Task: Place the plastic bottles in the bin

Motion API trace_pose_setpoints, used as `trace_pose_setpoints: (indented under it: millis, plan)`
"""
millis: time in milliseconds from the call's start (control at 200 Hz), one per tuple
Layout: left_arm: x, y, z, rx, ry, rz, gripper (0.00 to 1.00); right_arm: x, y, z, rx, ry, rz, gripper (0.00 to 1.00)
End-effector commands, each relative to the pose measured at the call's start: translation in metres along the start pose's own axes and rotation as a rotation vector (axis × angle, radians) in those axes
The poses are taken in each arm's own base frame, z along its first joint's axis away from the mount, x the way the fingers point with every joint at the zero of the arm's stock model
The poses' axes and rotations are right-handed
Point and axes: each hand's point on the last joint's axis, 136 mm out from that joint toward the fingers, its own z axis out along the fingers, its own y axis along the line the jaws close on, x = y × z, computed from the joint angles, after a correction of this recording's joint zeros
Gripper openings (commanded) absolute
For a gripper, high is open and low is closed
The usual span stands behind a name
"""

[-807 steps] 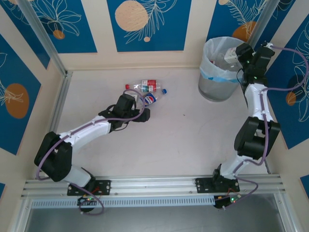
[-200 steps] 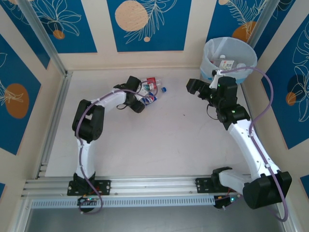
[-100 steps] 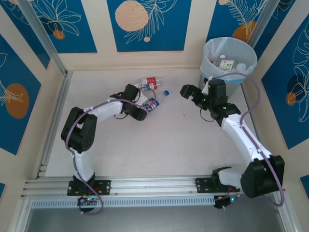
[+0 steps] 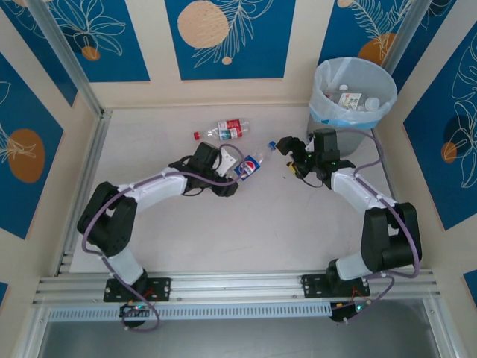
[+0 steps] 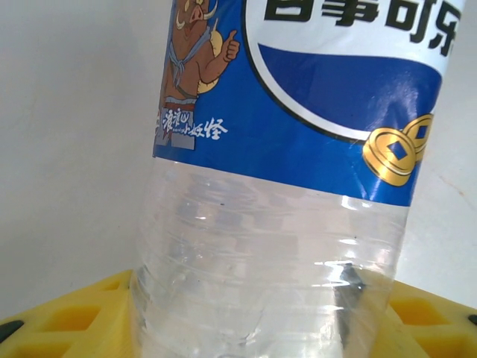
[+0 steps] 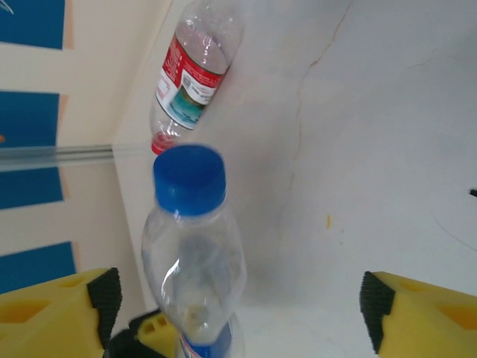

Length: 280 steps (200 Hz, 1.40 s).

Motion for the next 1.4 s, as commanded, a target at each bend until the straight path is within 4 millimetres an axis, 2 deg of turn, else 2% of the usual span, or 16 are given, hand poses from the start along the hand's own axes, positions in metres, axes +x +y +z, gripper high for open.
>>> trace_pose_setpoints:
  millis: [0, 105, 330, 600, 730, 885, 1060, 1395]
  plan:
    - [-0.014, -0.017, -0.010, 0.061, -0.064, 0.023, 0.22, 0.002, 0.031, 0.008, -0.130, 0.080, -0.037, 0.82]
    - [-0.012, -0.017, -0.009, 0.063, -0.060, 0.027, 0.22, 0.004, 0.037, 0.016, -0.147, 0.118, -0.078, 0.79]
    - [-0.013, -0.019, -0.009, 0.074, -0.061, 0.027, 0.23, -0.002, 0.043, 0.026, -0.172, 0.112, -0.110, 0.64]
    - [-0.015, -0.025, -0.011, 0.105, -0.075, 0.025, 0.23, -0.013, 0.050, 0.024, -0.201, 0.070, -0.104, 0.59]
    - [-0.018, -0.024, -0.012, 0.101, -0.089, 0.018, 0.23, -0.017, 0.055, 0.024, -0.230, 0.042, -0.078, 0.53]
    - [-0.017, -0.025, -0.012, 0.104, -0.089, 0.017, 0.24, -0.021, 0.051, 0.022, -0.211, -0.001, -0.086, 0.44]
    - [-0.019, -0.026, -0.017, 0.103, -0.110, 0.021, 0.24, -0.017, 0.047, 0.025, -0.192, 0.017, -0.105, 0.41]
    - [-0.024, -0.027, -0.025, 0.102, -0.127, 0.026, 0.24, -0.012, 0.047, 0.019, -0.187, -0.003, -0.132, 0.19]
